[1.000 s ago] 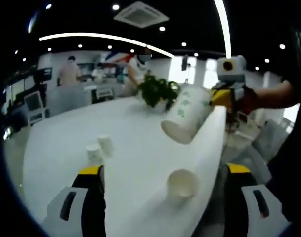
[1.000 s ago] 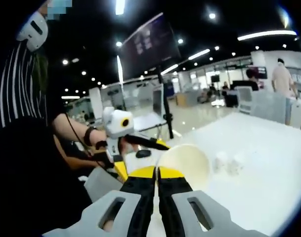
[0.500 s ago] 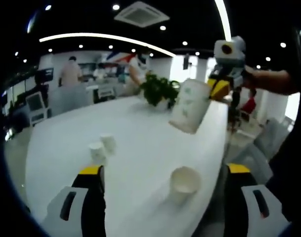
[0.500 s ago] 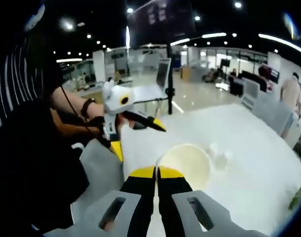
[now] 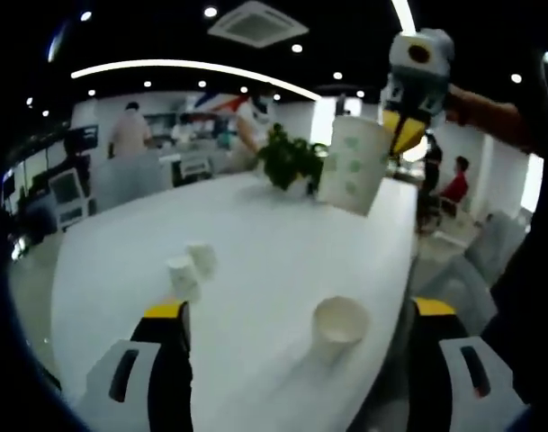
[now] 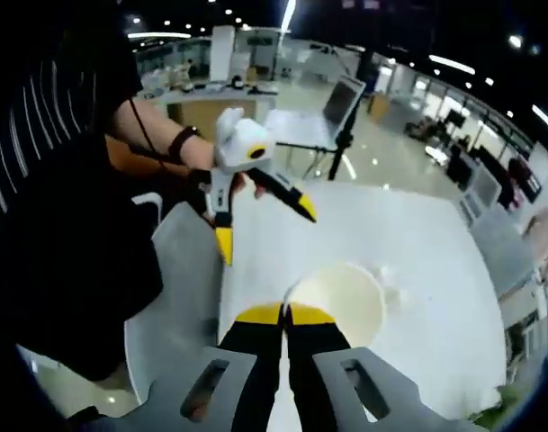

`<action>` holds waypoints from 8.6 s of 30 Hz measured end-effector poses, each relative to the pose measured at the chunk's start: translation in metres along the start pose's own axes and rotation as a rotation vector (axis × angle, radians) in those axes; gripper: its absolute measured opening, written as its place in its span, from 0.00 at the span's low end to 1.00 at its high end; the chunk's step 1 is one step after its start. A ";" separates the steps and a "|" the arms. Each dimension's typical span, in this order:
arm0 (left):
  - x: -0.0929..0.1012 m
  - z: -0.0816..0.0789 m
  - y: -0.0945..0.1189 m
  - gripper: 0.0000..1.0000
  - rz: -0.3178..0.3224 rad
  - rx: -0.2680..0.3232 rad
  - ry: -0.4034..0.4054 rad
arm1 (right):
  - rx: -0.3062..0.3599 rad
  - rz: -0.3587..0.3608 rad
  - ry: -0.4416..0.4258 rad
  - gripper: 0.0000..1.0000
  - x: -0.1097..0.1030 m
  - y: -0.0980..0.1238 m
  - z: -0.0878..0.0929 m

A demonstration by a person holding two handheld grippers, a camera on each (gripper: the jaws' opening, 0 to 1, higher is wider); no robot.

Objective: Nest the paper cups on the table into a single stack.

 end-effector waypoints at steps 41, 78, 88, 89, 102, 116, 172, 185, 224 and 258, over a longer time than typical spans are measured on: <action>0.001 0.020 0.006 0.99 -0.020 -0.034 0.046 | -0.215 -0.278 0.250 0.00 -0.050 -0.072 0.037; -0.002 0.041 0.016 0.99 -0.043 -0.104 0.053 | -0.308 -0.280 0.130 0.00 -0.064 -0.142 0.109; -0.002 0.036 0.016 0.99 -0.047 -0.092 0.060 | -0.303 -0.268 0.137 0.00 -0.063 -0.144 0.110; -0.002 0.036 0.016 0.98 -0.047 -0.093 0.059 | -0.303 -0.267 0.137 0.00 -0.062 -0.144 0.110; 0.001 0.036 0.015 0.98 -0.025 -0.103 0.056 | -0.269 -0.230 0.086 0.09 -0.060 -0.142 0.111; 0.002 0.039 0.018 0.98 -0.046 -0.091 0.074 | -0.174 -0.146 -0.040 0.31 -0.057 -0.130 0.105; -0.009 0.044 0.019 0.97 -0.064 -0.062 0.123 | 0.192 0.537 -0.499 1.00 -0.012 -0.032 0.146; -0.022 0.036 0.017 0.98 -0.089 -0.053 0.113 | 0.204 0.591 -0.557 1.00 -0.012 -0.026 0.156; -0.118 0.017 -0.103 0.99 -0.382 -0.120 0.126 | 0.272 0.357 -0.486 0.98 0.016 -0.029 0.180; -0.202 0.062 -0.187 0.61 -0.356 -0.075 0.141 | 0.131 0.430 -0.656 0.97 0.012 -0.017 0.231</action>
Point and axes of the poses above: the point that each gripper's makers call its tool centre point, and the gripper's own axes: y roughly backward along the fingers, x roughly to its right, z roughly out of its underside, the point moved 4 cm from there along y, roughly backward along the fingers, and after that the axes turned 12 degrees about x, right-handed, at the moved point
